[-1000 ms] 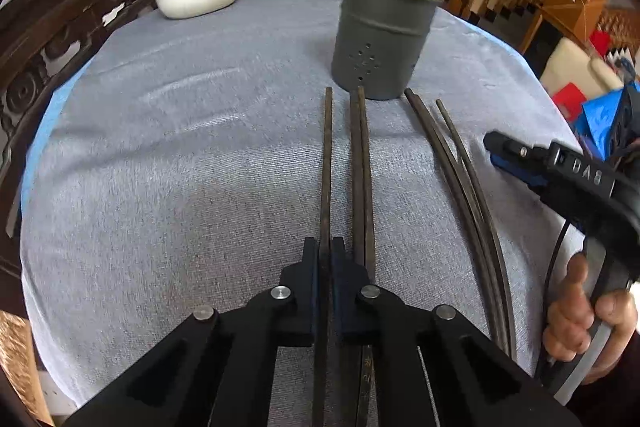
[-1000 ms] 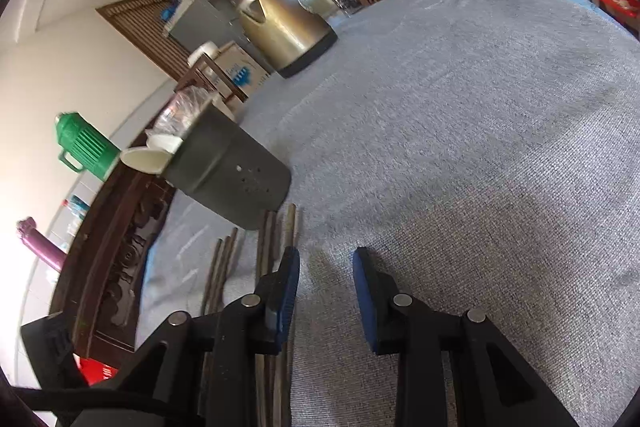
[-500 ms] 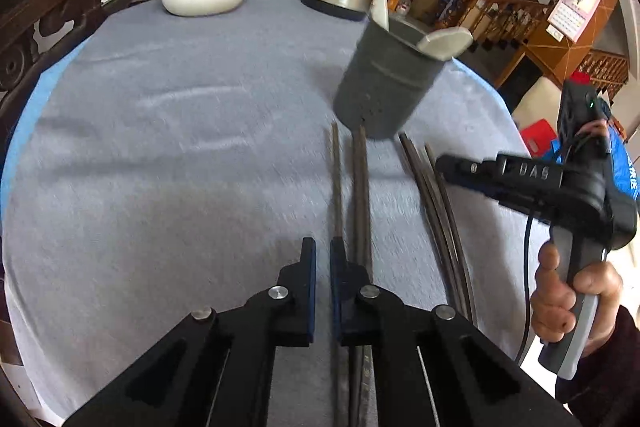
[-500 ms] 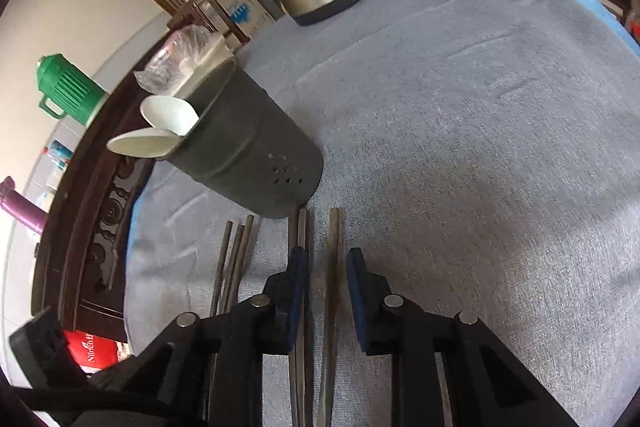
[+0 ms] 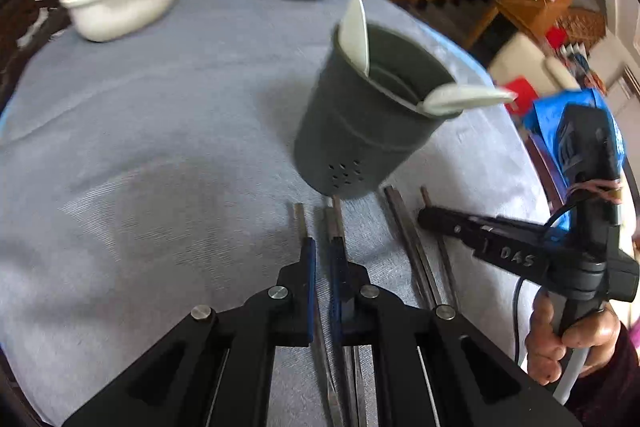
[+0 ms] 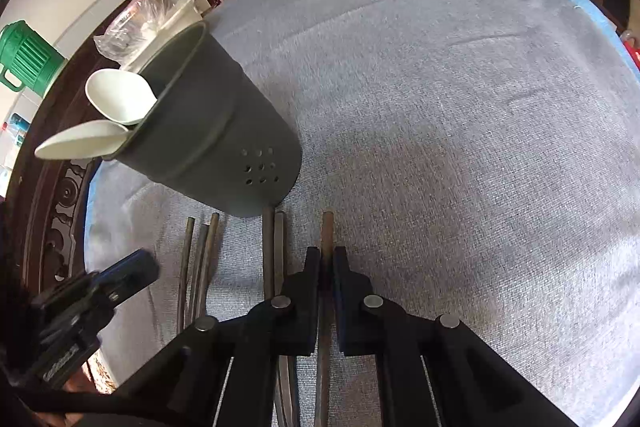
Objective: Organize utensils
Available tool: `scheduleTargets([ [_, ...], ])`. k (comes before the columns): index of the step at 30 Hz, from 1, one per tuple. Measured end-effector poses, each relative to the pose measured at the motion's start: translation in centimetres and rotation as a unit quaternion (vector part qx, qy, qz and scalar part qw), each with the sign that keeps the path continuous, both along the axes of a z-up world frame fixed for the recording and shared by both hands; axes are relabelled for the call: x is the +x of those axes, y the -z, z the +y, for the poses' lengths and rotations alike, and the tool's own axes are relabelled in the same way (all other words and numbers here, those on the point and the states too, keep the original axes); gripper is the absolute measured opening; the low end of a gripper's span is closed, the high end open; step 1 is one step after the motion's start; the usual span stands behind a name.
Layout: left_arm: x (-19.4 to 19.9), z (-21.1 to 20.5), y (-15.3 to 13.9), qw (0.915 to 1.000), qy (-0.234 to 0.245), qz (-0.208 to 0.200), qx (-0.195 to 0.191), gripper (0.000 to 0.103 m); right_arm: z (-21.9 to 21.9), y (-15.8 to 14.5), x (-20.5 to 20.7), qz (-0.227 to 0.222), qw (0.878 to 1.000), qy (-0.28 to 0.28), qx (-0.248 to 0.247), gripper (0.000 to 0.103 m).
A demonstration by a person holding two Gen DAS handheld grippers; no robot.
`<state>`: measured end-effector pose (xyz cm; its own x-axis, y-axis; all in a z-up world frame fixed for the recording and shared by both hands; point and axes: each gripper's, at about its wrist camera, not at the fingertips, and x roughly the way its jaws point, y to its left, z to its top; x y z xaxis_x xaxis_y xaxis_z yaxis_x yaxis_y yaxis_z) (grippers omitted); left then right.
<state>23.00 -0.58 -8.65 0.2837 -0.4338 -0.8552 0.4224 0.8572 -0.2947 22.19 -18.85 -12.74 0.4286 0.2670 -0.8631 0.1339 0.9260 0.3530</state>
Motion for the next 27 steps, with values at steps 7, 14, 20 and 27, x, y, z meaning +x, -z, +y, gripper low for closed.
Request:
scheduleTargets([
  [7, 1.8, -0.3, 2.0, 0.9994, 0.002, 0.032, 0.008, 0.006, -1.8, -0.8, -1.1, -0.025, 0.999, 0.020, 0.031, 0.006],
  [14, 2.6, -2.2, 2.2, 0.9994, -0.006, 0.018, 0.029, 0.006, -2.7, -3.0, -2.9, -0.063, 0.996, 0.028, 0.053, 0.006],
  [20, 2.4, -1.0, 1.2, 0.9993, -0.029, 0.006, 0.023, 0.006, -4.2, -6.0, -4.8, -0.109, 0.990, 0.039, 0.077, 0.006],
  [27, 1.3, 0.8, -0.8, 0.9989, -0.042, -0.011, 0.017, 0.006, -4.5, -8.1, -6.4, -0.144, 0.985, 0.050, 0.077, 0.006],
])
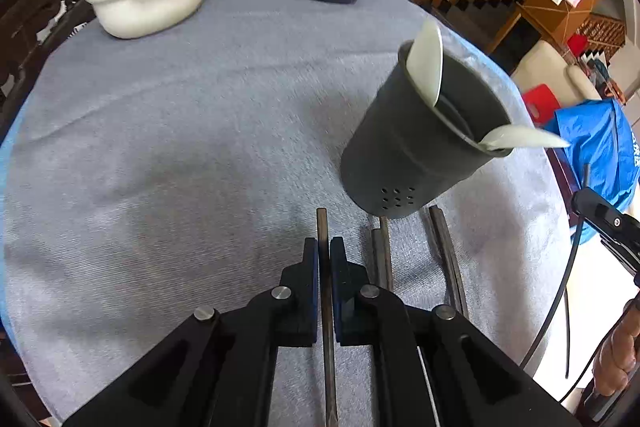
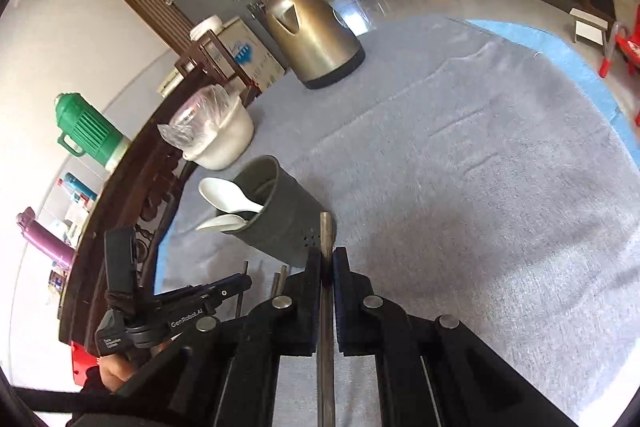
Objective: Organize utensils
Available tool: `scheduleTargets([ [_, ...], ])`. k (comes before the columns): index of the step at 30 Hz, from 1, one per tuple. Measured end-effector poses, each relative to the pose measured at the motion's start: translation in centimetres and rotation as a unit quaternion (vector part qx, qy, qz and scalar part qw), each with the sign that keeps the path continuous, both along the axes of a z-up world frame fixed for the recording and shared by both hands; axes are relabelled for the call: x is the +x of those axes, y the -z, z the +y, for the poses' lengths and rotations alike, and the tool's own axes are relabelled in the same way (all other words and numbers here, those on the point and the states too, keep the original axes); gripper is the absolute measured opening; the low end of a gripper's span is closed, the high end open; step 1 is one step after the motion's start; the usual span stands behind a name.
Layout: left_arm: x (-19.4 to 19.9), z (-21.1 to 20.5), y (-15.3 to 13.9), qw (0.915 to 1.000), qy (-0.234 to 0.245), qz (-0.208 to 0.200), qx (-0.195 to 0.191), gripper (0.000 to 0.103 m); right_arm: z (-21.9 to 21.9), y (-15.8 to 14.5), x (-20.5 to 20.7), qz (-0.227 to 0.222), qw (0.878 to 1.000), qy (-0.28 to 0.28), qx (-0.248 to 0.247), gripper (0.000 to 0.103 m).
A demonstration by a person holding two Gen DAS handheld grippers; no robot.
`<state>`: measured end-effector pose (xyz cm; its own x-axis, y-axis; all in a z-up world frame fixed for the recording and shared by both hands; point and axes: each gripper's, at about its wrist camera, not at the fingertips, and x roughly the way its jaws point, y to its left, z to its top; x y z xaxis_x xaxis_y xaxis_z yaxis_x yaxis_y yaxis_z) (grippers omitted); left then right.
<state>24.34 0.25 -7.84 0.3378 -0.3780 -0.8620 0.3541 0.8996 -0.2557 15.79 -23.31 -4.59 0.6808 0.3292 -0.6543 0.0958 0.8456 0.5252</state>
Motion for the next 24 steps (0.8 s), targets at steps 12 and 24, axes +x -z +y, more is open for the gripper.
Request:
scheduleTargets([
  [12, -4.6, 3.7, -11.3, 0.9891, -0.020, -0.132, -0.062, 0.005, -1.1, -7.8, -2.4, -0.112, 0.993, 0.025, 0.008, 0.006],
  [24, -5.8, 5.2, -21.8, 0.9674, -0.043, -0.225, -0.108, 0.005, -0.4, -15.7, -3.5, -0.191, 0.981, 0.034, -0.005, 0.006],
])
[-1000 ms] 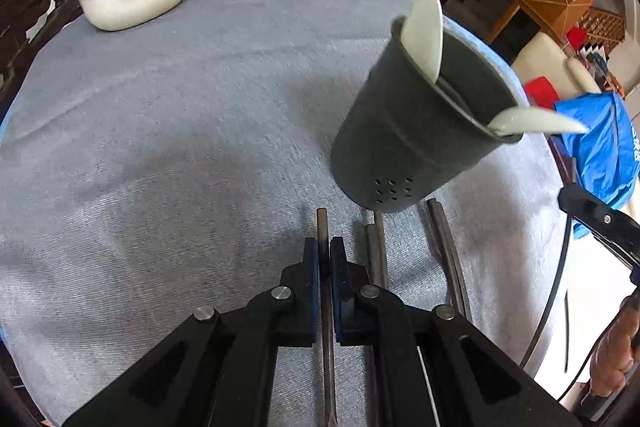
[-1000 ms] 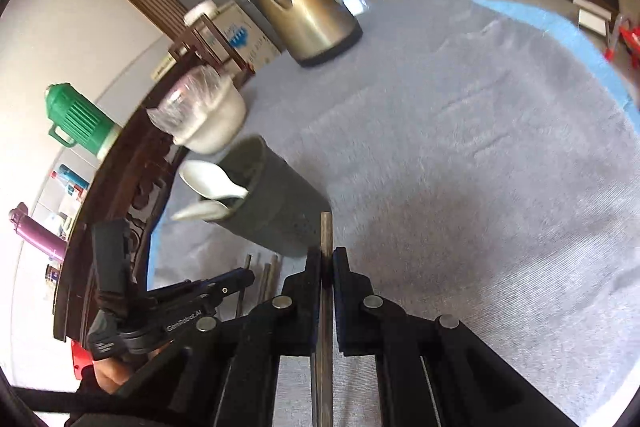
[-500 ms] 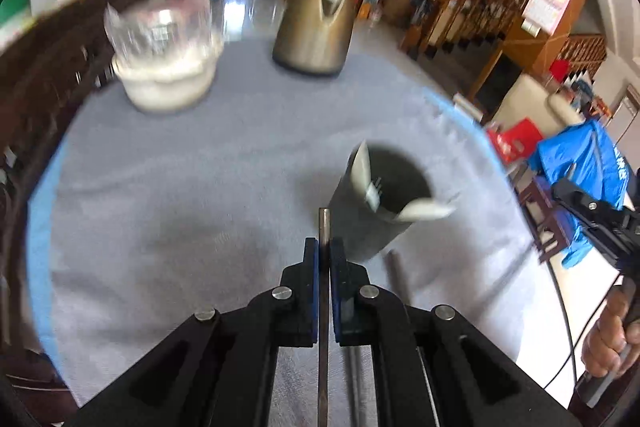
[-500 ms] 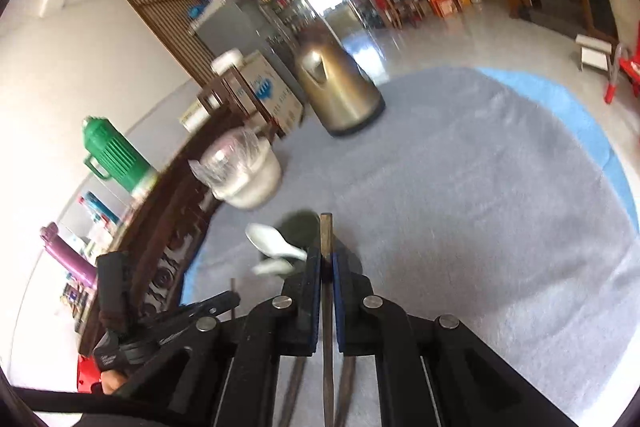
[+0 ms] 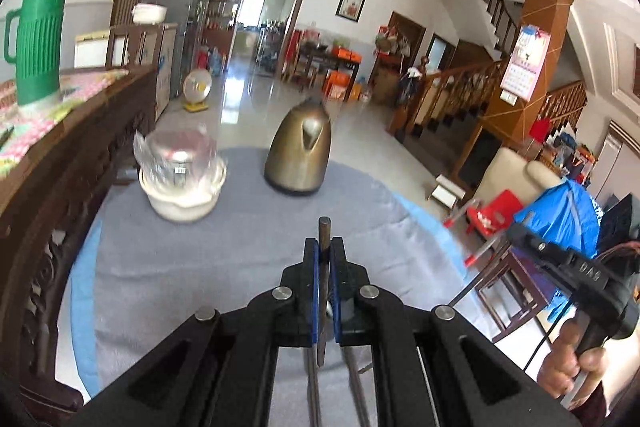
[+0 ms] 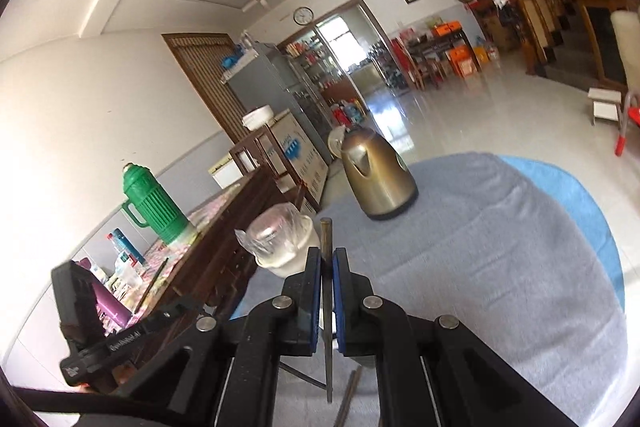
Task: Organize utensils
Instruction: 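Lift the chopsticks with both tools and lower them into the holder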
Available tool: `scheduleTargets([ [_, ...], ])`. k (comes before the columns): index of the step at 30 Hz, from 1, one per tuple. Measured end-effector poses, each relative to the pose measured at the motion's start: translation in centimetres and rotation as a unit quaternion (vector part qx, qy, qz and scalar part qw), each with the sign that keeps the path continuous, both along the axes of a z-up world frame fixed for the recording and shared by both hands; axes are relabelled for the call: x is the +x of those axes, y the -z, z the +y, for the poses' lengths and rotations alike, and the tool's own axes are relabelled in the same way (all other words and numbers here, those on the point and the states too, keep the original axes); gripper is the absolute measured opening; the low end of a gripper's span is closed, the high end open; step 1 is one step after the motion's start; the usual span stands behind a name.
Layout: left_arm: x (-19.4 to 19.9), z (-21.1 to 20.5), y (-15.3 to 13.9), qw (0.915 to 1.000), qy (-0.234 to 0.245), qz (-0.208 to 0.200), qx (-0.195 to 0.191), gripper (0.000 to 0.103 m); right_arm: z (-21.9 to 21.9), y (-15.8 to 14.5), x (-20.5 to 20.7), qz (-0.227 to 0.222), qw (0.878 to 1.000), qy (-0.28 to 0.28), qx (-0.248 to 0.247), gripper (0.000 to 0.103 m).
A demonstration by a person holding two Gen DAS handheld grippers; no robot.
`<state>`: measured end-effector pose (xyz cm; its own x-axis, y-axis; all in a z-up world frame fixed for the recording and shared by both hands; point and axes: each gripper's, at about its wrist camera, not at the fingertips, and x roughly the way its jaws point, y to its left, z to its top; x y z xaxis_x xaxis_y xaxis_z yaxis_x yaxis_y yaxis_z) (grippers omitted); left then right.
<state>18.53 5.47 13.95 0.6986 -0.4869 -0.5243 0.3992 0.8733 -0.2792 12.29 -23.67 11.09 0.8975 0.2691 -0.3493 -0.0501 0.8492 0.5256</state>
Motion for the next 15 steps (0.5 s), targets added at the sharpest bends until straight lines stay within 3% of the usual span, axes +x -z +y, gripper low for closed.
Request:
scheduleTargets([
  [9, 0.2, -1.2, -4.7, 0.9986, -0.015, -0.052, 0.001, 0.005, 0.2, -3.2, 0.9, -0.030, 0.999, 0.032, -0.007, 0.006],
  [15, 1.2, -2.7, -4.5, 0.9963, -0.042, -0.075, 0.007, 0.005, 1.0, -4.2, 2.3, -0.049, 0.994, 0.088, -0.028, 0.006],
])
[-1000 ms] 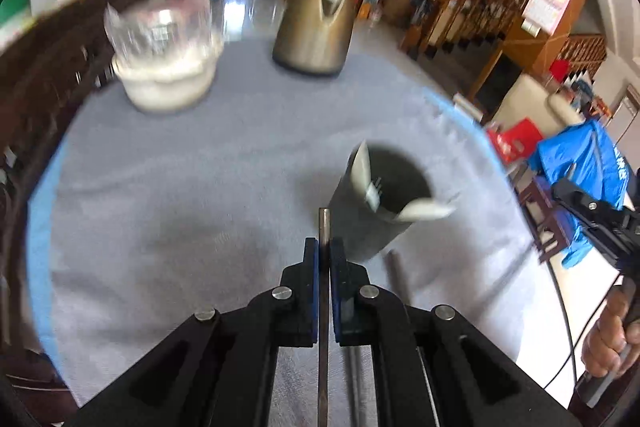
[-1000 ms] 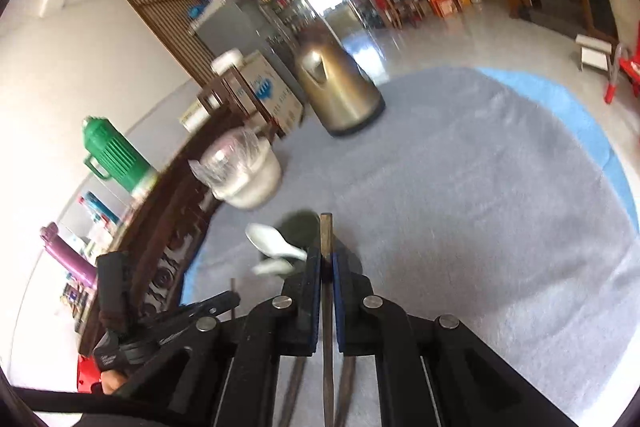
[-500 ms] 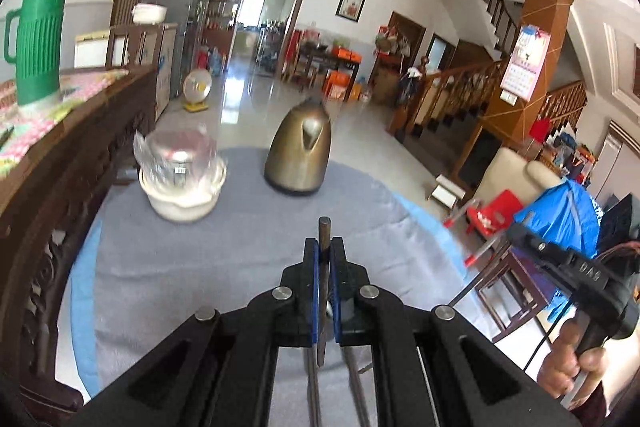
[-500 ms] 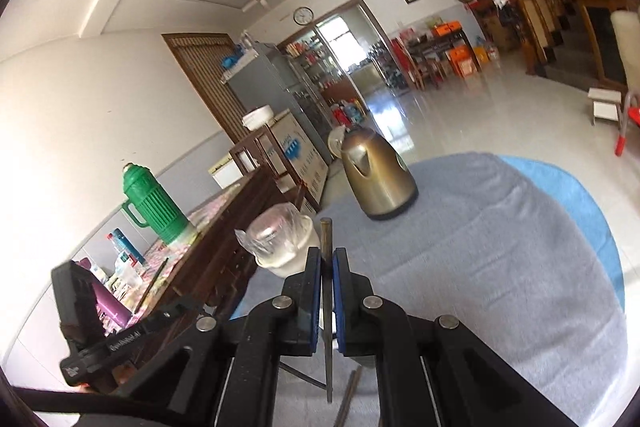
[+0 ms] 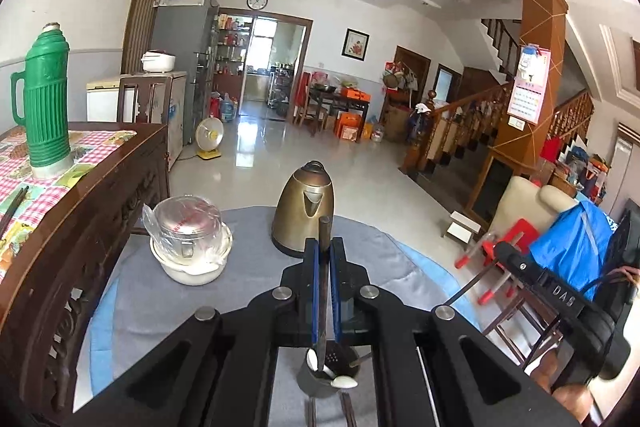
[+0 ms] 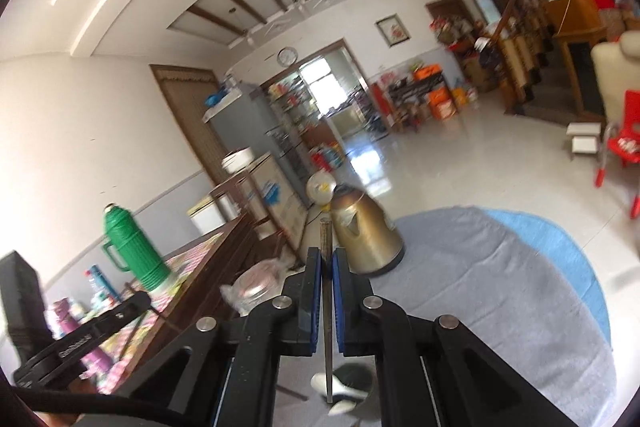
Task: Organize utensils
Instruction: 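Lift the chopsticks with both tools and lower them into the holder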
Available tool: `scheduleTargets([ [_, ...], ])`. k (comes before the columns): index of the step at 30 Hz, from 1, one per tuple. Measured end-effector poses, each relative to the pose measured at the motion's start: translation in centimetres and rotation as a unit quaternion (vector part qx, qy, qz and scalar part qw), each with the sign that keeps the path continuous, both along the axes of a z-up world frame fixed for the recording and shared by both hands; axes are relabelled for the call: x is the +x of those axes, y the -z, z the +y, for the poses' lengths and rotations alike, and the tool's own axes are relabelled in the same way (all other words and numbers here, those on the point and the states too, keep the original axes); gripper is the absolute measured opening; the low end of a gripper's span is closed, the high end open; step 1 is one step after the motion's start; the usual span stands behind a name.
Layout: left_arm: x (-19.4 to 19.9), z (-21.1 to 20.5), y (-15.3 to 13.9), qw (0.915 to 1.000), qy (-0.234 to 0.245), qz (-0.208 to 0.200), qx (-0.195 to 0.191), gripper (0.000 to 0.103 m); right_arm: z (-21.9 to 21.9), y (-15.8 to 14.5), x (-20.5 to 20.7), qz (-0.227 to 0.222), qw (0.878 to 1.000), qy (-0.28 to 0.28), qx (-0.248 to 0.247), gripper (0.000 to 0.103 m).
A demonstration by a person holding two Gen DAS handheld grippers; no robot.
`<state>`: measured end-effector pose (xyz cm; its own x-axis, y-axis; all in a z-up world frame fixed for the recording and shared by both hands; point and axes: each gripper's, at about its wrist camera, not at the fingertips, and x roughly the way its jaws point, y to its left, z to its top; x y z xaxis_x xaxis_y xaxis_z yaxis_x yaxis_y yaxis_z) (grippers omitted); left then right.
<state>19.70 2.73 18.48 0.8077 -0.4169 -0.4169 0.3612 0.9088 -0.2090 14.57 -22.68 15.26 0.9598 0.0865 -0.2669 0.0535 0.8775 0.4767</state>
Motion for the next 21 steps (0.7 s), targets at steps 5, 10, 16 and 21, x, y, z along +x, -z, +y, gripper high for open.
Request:
scheduleTargets([
  [5, 1.0, -1.2, 2.8, 0.9998, -0.012, 0.015, 0.002, 0.005, 2.0, 1.4, 1.3, 0.001, 0.998, 0.022, -0.050, 0.006],
  [10, 1.6, -1.6, 5.8, 0.9991, -0.010, 0.041, 0.008, 0.005, 3.8, 4.6, 2.6, 0.034, 0.995, 0.006, -0.091, 0.006],
  [16, 0.8, -1.0, 7.3, 0.9981, 0.016, 0.060, -0.001, 0.005, 3.9, 6.6, 2.9, 0.071, 0.994, -0.050, -0.073, 0.007],
  [21, -0.9, 0.2, 7.7, 0.9984, 0.024, 0.051, 0.001, 0.021, 3.3, 7.8, 2.5, 0.090, 0.991, -0.086, -0.040, 0.012],
])
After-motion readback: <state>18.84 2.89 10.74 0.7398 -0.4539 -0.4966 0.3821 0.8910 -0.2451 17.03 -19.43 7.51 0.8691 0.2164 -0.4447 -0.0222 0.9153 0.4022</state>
